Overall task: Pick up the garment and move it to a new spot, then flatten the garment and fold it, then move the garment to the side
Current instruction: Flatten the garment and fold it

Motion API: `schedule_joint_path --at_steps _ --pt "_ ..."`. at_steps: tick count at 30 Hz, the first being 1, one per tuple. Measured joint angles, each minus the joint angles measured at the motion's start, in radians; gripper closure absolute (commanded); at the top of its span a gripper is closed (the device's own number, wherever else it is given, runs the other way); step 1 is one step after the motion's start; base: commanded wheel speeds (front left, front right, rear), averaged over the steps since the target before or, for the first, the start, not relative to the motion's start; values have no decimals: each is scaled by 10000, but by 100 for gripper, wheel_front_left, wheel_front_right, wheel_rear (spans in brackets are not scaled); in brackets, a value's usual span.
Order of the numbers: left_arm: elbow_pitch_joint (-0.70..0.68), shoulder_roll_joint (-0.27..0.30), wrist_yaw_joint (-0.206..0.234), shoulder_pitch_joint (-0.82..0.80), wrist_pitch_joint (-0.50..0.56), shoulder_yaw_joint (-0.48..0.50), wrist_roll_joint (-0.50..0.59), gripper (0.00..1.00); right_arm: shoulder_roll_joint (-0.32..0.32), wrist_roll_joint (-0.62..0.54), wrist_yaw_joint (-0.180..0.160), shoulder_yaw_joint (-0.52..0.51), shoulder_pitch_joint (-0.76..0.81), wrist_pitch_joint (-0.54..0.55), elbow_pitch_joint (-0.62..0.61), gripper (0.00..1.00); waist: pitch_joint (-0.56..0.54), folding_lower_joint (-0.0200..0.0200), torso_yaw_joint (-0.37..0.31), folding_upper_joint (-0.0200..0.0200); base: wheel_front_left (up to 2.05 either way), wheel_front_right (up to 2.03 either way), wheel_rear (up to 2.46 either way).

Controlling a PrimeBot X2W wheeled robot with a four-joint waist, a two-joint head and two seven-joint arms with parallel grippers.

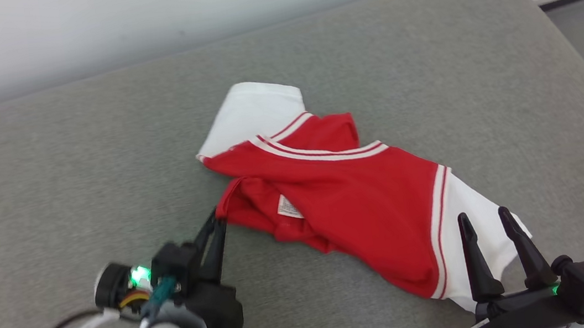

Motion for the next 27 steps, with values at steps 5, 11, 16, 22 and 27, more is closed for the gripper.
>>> schedule_joint_path --at_steps 5,11,16,22,27 --pt "-1114 -77 65 1414 0 355 -61 100 -2 -31 0 -153 225 0 31 0 -360 -1 647 -1 0 0 0" --pt "-2541 -159 318 3723 -2 1266 -276 100 2 -79 0 -441 434 -2 56 0 -921 -1 1929 -1 0 0 0" --pt "-3173 -165 525 4398 -2 1852 -504 100 -2 -77 0 -483 566 0 121 0 -1110 -1 2510 -1 0 0 0" --pt "-2982 -251 516 5199 -2 2290 -867 100 -4 -61 0 -543 566 0 318 0 -1228 -1 2741 -2 0 0 0" --pt "-2497 -466 506 5495 -2 2387 -1018 100 -4 -12 0 -759 566 0 401 0 -1202 -1 2621 -1 0 0 0"
